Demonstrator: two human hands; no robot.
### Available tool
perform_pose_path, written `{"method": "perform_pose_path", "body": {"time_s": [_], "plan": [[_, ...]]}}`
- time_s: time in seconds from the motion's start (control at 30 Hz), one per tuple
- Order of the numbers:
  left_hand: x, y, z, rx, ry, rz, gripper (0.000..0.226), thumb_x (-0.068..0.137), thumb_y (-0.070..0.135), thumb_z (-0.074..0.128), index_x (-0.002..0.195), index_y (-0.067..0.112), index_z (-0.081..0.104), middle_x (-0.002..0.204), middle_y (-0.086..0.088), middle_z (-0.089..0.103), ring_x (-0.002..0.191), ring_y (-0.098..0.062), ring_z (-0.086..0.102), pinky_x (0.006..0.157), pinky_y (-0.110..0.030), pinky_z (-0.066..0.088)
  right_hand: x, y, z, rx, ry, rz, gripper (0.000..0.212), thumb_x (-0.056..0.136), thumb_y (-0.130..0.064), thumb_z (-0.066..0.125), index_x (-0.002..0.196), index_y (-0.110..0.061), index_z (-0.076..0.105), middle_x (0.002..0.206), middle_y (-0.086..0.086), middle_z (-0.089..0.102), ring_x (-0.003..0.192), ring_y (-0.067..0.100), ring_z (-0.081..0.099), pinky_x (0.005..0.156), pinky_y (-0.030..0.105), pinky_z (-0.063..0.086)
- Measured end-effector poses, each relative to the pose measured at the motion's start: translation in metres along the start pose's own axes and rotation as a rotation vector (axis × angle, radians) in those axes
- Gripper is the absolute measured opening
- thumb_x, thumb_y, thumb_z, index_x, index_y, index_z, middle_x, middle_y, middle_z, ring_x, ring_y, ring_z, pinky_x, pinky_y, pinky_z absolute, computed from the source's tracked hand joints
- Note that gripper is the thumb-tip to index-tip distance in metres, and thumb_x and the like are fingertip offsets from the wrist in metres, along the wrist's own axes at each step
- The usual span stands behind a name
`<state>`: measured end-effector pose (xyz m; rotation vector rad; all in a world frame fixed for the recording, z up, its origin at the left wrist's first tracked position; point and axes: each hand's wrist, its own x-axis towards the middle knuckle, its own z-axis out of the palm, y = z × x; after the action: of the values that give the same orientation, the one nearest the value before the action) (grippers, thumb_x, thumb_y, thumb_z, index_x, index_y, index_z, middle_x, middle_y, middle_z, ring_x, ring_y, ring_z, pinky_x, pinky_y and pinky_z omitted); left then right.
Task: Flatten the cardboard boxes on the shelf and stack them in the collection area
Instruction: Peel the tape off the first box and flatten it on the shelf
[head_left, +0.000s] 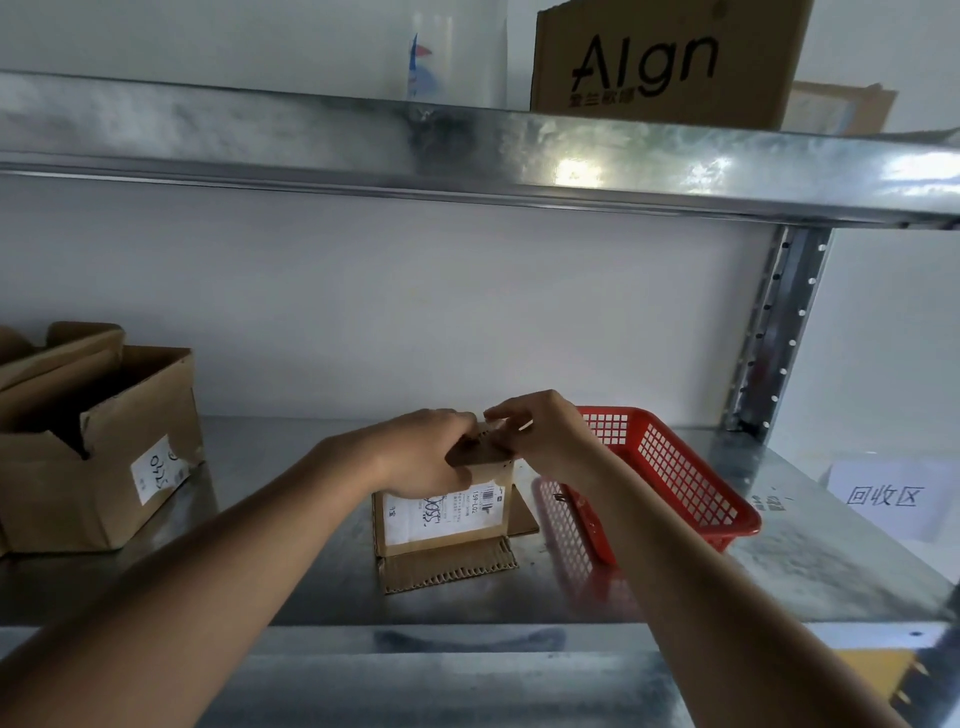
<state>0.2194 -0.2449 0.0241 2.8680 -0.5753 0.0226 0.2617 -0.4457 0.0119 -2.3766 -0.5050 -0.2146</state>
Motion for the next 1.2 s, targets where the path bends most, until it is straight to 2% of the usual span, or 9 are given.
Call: {"method": "perform_pose_path", "body": {"time_s": [0.1,0.23,0.33,0.5,0.6,0.73,0.93,1.07,1.2], "plan": [[0.003,0.000,0.008,-0.057,0.097,0.030,0.041,0.091,0.057,0.068,0.122,0.031,0.058,0.107,0.011,0.058,0.091,-0.007,0.059,0.077,-0.033,0.053,-0.002,0.007,0.007,0.175,0.078,0.055,0.021,0.095,-0.013,0.074,0.115,-0.018,0.079,0.092,-0.005,0.073,0.073,0.008,0.071,0.061,0.013,0.052],[0.003,-0.016,0.013,-0.097,0.131,0.076,0.045,0.095,0.054,0.066,0.137,0.038,0.060,0.125,0.013,0.056,0.111,-0.008,0.057,0.096,-0.039,0.052,-0.005,0.012,0.012,0.563,0.055,0.208,0.017,0.095,0.002,0.069,0.111,0.000,0.075,0.088,0.015,0.078,0.074,0.025,0.079,0.078,0.042,0.066],[0.004,-0.028,0.018,-0.146,0.143,0.046,0.057,0.095,0.055,0.066,0.148,0.039,0.053,0.142,0.022,0.047,0.128,-0.007,0.049,0.108,-0.040,0.046,-0.007,0.012,0.015,0.619,0.064,0.239,0.021,0.092,-0.004,0.077,0.111,-0.007,0.069,0.082,0.013,0.078,0.072,0.027,0.078,0.077,0.043,0.066],[0.010,-0.031,0.027,-0.085,0.201,0.047,0.057,0.094,0.061,0.063,0.147,0.043,0.051,0.144,0.024,0.044,0.128,-0.007,0.049,0.102,-0.040,0.048,-0.011,0.015,0.015,0.559,0.163,0.178,0.010,0.085,-0.006,0.084,0.091,-0.009,0.076,0.081,0.004,0.079,0.067,0.020,0.078,0.073,0.038,0.066],[0.014,-0.026,0.029,-0.064,0.230,0.056,0.056,0.094,0.059,0.064,0.146,0.040,0.054,0.139,0.022,0.048,0.123,-0.008,0.053,0.098,-0.040,0.050,-0.009,0.016,0.007,0.542,0.160,0.177,0.003,0.091,-0.014,0.079,0.094,-0.015,0.081,0.085,-0.002,0.080,0.071,0.014,0.078,0.075,0.029,0.063],[0.020,-0.018,0.030,-0.074,0.240,0.041,0.055,0.094,0.055,0.067,0.145,0.039,0.056,0.130,0.022,0.050,0.113,-0.008,0.054,0.091,-0.034,0.049,-0.007,0.017,-0.001,0.392,0.123,0.094,0.019,0.088,-0.018,0.082,0.107,-0.020,0.081,0.095,-0.005,0.079,0.085,0.008,0.076,0.079,0.024,0.061],[0.026,-0.003,0.032,-0.099,0.231,0.034,0.053,0.094,0.054,0.068,0.143,0.038,0.057,0.129,0.022,0.050,0.113,-0.010,0.055,0.090,-0.032,0.048,-0.007,0.020,-0.009,0.229,0.211,0.067,0.016,0.090,-0.011,0.078,0.105,-0.018,0.081,0.091,-0.005,0.079,0.073,0.009,0.075,0.069,0.022,0.060],[0.030,0.009,0.035,-0.055,0.243,-0.007,0.056,0.096,0.058,0.062,0.146,0.036,0.054,0.137,0.017,0.051,0.121,-0.013,0.055,0.094,-0.036,0.049,-0.010,0.031,-0.022,0.098,0.308,0.060,0.018,0.092,-0.013,0.073,0.107,-0.020,0.081,0.098,-0.007,0.079,0.075,-0.002,0.064,0.055,0.001,0.042],[0.036,0.022,0.039,-0.034,0.245,-0.023,0.059,0.096,0.061,0.059,0.149,0.034,0.052,0.141,0.014,0.050,0.124,-0.015,0.054,0.087,-0.033,0.042,-0.015,0.044,-0.036,0.060,0.370,0.142,0.013,0.090,-0.028,0.078,0.103,-0.024,0.081,0.094,-0.010,0.078,0.081,0.003,0.066,0.058,0.017,0.045]]}}
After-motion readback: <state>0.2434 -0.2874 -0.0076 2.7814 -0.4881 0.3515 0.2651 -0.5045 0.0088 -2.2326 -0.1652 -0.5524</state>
